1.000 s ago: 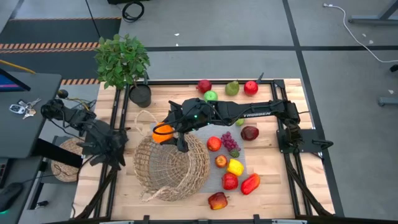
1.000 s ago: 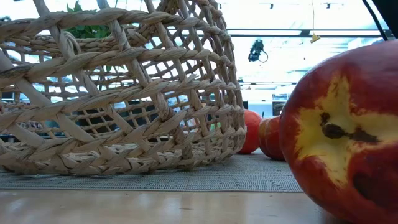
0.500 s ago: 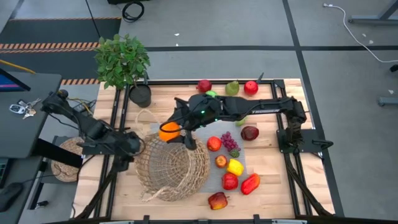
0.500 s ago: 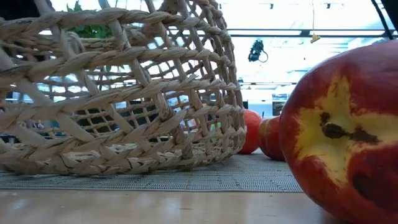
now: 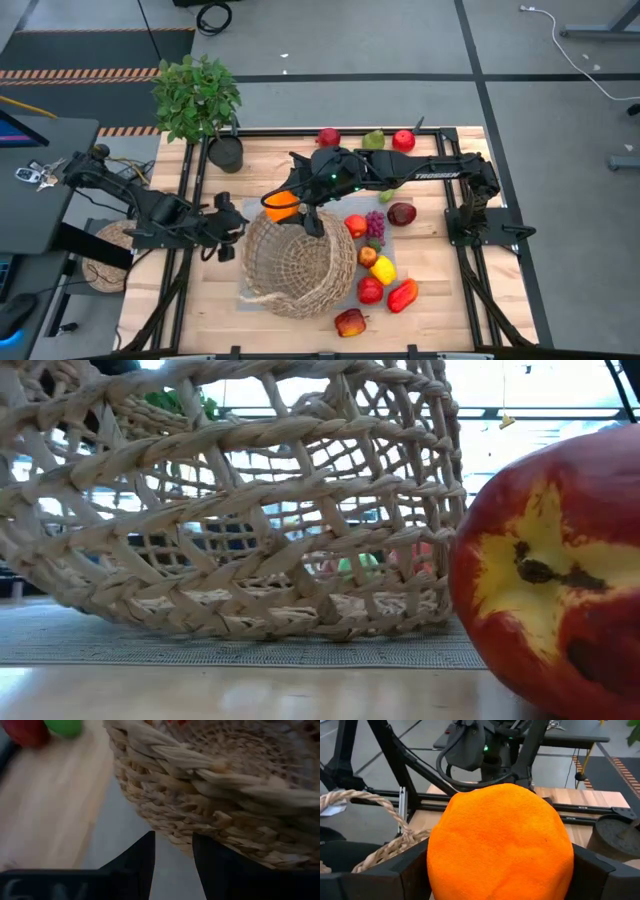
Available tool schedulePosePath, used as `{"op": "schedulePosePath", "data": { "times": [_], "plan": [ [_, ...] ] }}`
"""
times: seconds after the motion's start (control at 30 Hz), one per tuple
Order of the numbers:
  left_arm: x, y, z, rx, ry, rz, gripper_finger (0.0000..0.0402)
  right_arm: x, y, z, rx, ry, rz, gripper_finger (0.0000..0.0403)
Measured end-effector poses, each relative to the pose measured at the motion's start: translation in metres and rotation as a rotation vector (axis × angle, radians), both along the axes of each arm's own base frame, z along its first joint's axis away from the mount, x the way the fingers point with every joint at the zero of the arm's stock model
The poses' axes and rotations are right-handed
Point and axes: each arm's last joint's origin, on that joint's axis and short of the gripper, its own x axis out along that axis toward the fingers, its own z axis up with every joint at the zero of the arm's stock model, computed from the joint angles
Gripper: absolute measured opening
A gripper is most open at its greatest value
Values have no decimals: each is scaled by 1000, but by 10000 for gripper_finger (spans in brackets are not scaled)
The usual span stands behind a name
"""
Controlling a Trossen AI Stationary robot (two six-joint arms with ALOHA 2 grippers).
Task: Build produce basket
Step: Put the orange into the brown basket
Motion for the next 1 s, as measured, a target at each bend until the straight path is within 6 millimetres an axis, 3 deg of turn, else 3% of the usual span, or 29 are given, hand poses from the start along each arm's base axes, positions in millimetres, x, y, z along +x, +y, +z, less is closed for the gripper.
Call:
{"op": "schedulePosePath", "data": {
  "times": [0.3,0.5,1.0],
  "plan": [
    [-3,11,5,27,-21,38,132,12,13,-12,6,-6,22,337],
    [-25,21,16,-6,-81,61,132,15,21,-18,49,22,16,337],
    [-80,41,43,-77,-422,51,132,17,26,-14,64,-30,4,337]
  ]
}}
